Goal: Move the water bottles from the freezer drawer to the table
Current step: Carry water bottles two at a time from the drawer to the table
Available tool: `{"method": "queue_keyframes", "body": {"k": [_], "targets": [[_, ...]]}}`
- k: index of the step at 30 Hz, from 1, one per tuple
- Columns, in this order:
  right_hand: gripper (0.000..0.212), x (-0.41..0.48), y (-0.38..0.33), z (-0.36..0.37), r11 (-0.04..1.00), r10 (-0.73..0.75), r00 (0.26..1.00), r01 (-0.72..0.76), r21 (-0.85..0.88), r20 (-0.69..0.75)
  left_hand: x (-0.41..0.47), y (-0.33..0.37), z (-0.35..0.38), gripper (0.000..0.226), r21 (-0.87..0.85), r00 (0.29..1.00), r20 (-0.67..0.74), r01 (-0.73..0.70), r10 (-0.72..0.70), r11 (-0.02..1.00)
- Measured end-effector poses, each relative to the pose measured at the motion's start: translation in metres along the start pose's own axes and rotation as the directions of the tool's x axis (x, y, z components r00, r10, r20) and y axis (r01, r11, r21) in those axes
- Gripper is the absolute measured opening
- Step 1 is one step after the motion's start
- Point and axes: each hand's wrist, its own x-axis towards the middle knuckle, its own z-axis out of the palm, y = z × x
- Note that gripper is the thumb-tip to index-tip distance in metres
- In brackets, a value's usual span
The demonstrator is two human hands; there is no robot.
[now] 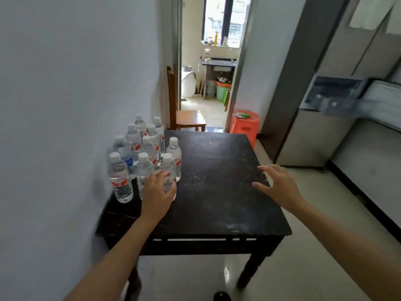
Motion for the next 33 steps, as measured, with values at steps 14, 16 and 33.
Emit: {"method": "queue_keyframes", "body": {"k": [14, 16, 33], "targets": [[0.053, -0.179, 0.093, -0.160, 0.882, 0.373, 0.896, -0.423, -0.208, -0.242, -0.030, 0.160, 0.078, 0.056, -0.185, 0.880, 0.285, -0.338, 0.380, 0.923], [0.053, -0.212, 0.109, -0.178, 0.859, 0.413, 0.869, -0.471, -0.202, -0.271, -0.044, 0.176, 0.091, 0.053, -0.200, 0.863, 0.322, -0.340, 0.390, 0.919], [0.053, -0.498, 0.189, -0.322, 0.695, 0.600, 0.733, -0.676, -0.244, -0.320, -0.252, 0.375, 0.173, 0.056, -0.321, 0.627, 0.505, -0.502, 0.593, 0.803]]}}
